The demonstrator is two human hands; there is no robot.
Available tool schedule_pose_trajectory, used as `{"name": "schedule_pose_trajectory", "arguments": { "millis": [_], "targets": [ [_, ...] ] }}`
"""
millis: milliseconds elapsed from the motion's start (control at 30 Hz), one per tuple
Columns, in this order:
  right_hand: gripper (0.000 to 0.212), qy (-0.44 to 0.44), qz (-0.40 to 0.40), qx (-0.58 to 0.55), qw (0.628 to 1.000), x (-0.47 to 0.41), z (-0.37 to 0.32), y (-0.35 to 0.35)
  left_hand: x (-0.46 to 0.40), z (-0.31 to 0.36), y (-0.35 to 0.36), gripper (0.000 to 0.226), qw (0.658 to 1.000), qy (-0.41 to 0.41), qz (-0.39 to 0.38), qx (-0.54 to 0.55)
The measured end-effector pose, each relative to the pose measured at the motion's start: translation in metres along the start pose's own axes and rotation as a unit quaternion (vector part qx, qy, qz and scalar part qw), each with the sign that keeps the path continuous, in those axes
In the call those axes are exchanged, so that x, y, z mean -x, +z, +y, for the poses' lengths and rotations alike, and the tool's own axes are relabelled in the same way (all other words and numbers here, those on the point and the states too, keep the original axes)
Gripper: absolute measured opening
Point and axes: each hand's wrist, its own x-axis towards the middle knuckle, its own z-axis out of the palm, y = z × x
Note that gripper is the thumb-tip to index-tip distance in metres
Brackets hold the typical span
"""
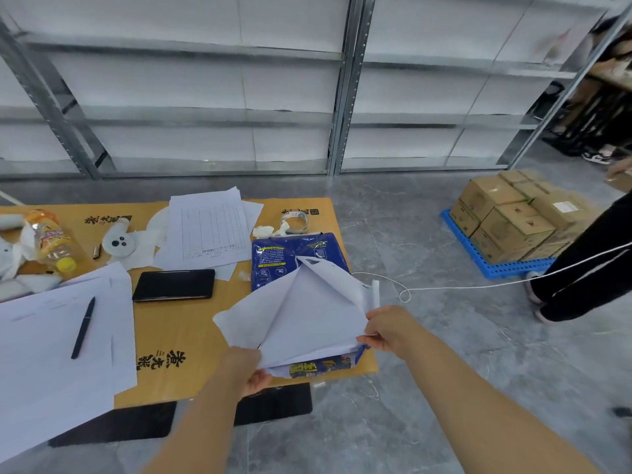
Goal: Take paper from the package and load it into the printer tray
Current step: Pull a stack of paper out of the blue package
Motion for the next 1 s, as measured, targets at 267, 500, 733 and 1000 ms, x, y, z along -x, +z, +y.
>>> {"name": "schedule_pose_trajectory", "arguments": {
  "millis": [267,500,733,1000],
  "targets": [
    [0.015,0.042,-0.020,0.016,0.999,0.045,-0.003,-0.008,0.027,0.001,-0.004,0.025,0.998,0.001,-0.033,0.049],
    [0.021,0.035,0.006,-0.004,0.999,0.069,0.005,-0.011,0.072,-0.011,-0.002,0.026,0.997,0.041,-0.016,0.059],
    [0.029,0.005,-0.006,0.007,1.000,0.110,0.017,-0.026,0.119,-0.032,-0.002,0.014,0.996,0.079,0.010,0.034],
    [0.028,-0.051,-0.028,0.018,0.998,0.168,0.051,-0.060,0.196,-0.074,0.003,0.010,0.991,0.125,0.040,0.026]
  ]
}}
